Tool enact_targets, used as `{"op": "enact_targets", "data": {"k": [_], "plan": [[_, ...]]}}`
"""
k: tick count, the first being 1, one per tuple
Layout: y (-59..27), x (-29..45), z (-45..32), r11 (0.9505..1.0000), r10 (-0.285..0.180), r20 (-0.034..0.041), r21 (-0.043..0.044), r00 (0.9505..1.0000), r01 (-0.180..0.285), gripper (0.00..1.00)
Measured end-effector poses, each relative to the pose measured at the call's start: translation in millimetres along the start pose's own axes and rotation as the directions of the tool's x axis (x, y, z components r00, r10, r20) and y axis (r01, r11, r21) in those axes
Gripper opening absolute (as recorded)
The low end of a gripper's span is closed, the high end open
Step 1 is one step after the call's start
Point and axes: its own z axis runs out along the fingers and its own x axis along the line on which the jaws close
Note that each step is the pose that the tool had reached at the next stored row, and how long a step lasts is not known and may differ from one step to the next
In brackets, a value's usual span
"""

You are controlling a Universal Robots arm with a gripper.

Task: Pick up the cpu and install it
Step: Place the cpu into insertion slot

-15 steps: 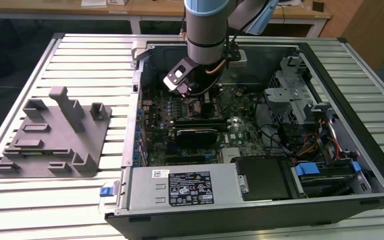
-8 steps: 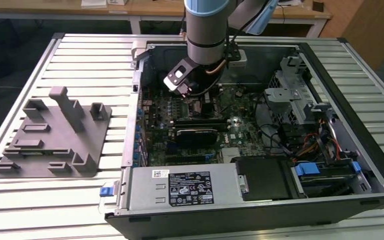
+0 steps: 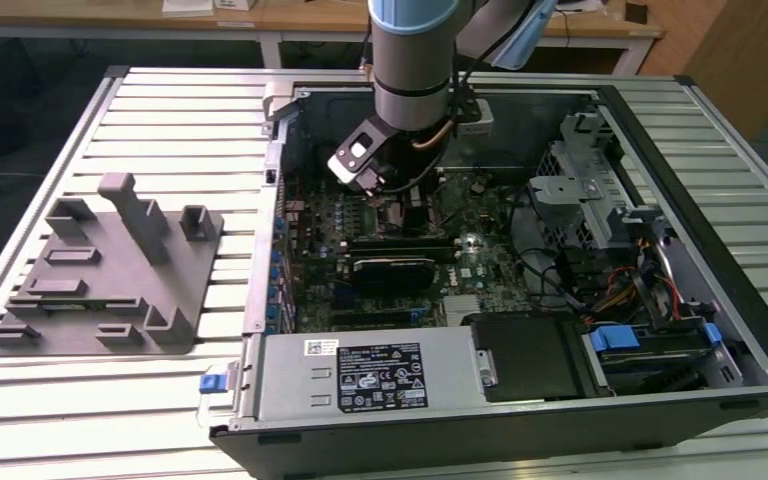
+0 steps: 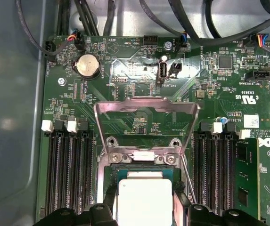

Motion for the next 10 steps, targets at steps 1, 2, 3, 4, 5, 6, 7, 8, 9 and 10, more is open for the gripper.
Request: {"op": "enact_targets", "data": {"k": [1,2,3,4,5,6,7,8,9,10], "plan": [[0.0,0.0,0.0,1.0,0.0,0.0,0.0001,1.0,0.0,0.55],[0.0,0.0,0.0,1.0,0.0,0.0,0.0,1.0,0.0,0.55],[0.0,0.0,0.0,1.0,0.0,0.0,0.0,1.0,0.0,0.55],[0.0,0.0,0.1,1.0,0.0,-0.0002,0.0,1.0,0.0,0.55],[0.0,0.0,0.2,1.0,0.0,-0.0001,-0.0001,1.0,0.0,0.55],[0.0,0.0,0.2,1.0,0.0,-0.0002,-0.0001,1.0,0.0,0.55],[0.0,0.0,0.2,1.0,0.0,-0.0001,0.0,1.0,0.0,0.55],[0.0,0.0,0.2,1.0,0.0,-0.0001,0.0,1.0,0.0,0.55],[0.0,0.0,0.3,1.0,0.0,-0.0001,0.0,1.0,0.0,0.55],[0.0,0.0,0.3,1.0,0.0,-0.0001,0.0,1.0,0.0,0.55]]}}
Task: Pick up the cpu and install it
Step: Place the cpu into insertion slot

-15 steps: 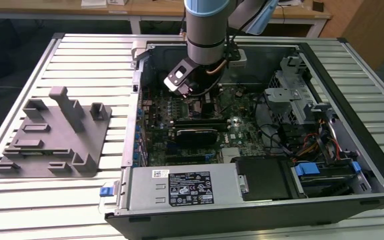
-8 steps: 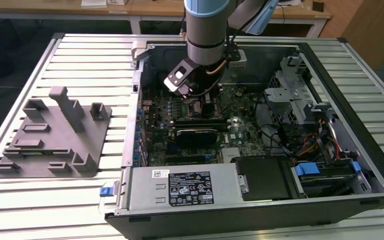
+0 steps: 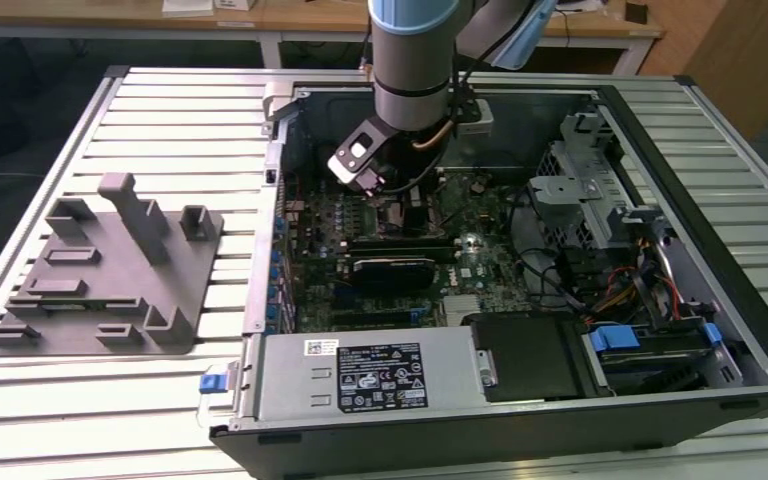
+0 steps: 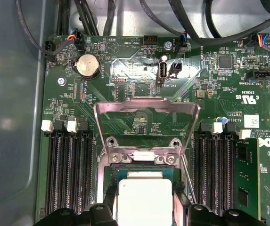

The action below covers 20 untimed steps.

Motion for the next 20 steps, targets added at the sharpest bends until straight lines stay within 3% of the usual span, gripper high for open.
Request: {"op": "enact_targets", "data": {"k": [6,7,20], "plan": [[0.0,0.0,0.2,1.0,0.0,0.0,-0.0001,1.0,0.0,0.56],[0.0,0.0,0.2,1.0,0.0,-0.0001,-0.0001,1.0,0.0,0.62],[0.2,0.1,-2.6,1.0,0.0,-0.0001,-0.0001,1.0,0.0,0.62]]}}
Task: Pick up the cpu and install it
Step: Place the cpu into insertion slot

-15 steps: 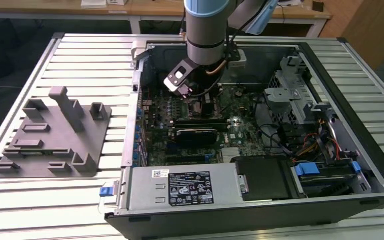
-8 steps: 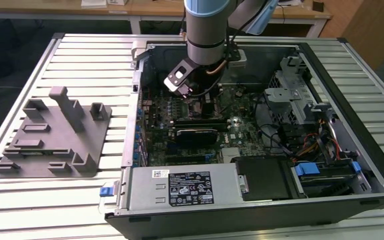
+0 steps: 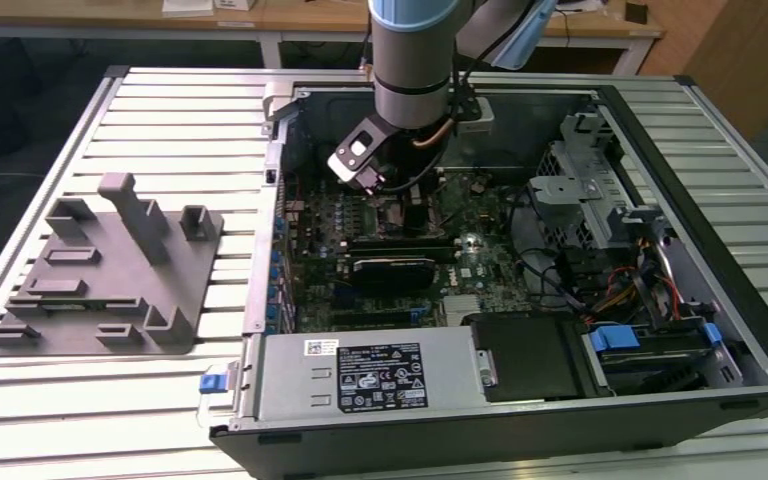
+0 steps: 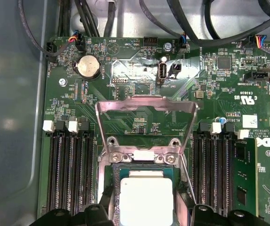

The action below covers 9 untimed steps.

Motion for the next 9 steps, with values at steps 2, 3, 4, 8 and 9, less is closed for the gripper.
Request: {"op": "enact_targets", "data": {"k": [2,3,4,8,9], "plan": [[0.0,0.0,-0.1,1.0,0.0,0.0002,0.0002,1.0,0.0,0.6],[0.0,0.0,-0.1,1.0,0.0,0.0002,0.0002,1.0,0.0,0.6],[0.0,0.0,-0.1,1.0,0.0,0.0002,0.0002,1.0,0.0,0.53],[0.0,0.0,0.0,1.0,0.0,0.0001,0.0001,1.0,0.0,0.53],[0.0,0.0,0.2,1.0,0.0,0.0001,0.0001,1.0,0.0,0.53]]}}
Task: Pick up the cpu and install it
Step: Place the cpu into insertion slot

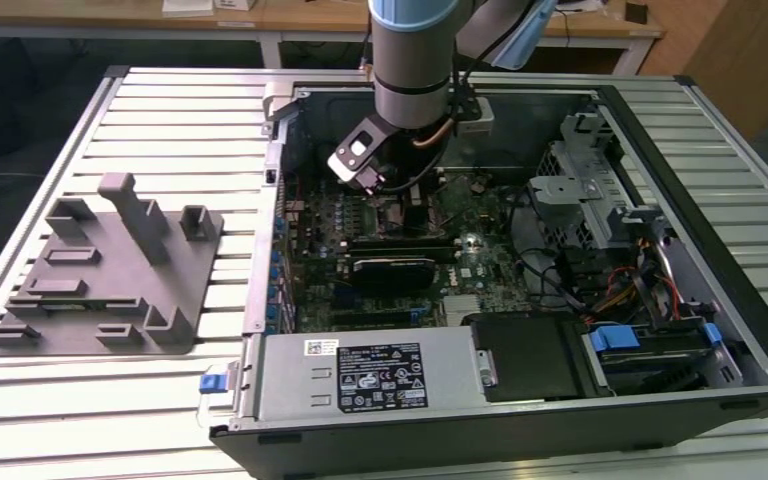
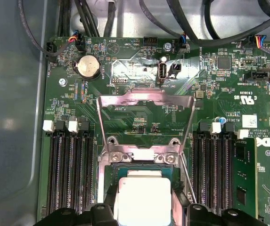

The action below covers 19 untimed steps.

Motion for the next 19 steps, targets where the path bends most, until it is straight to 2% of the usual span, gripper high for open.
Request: {"op": "enact_targets", "data": {"k": [12,13,15,16,19], "plan": [[-0.1,0.0,1.7,1.0,0.0,-0.0017,0.0,1.0,0.0,0.53],[0.2,0.4,2.6,1.0,0.0,-0.0044,-0.0021,1.0,0.0,0.53],[0.0,0.2,2.4,1.0,0.0,-0.0034,-0.0011,1.0,0.0,0.55],[-0.1,0.0,1.9,1.0,0.0,-0.0019,-0.0002,1.0,0.0,0.61],[-0.1,0.0,1.9,1.0,0.0,-0.0018,-0.0001,1.0,0.0,0.61]]}}
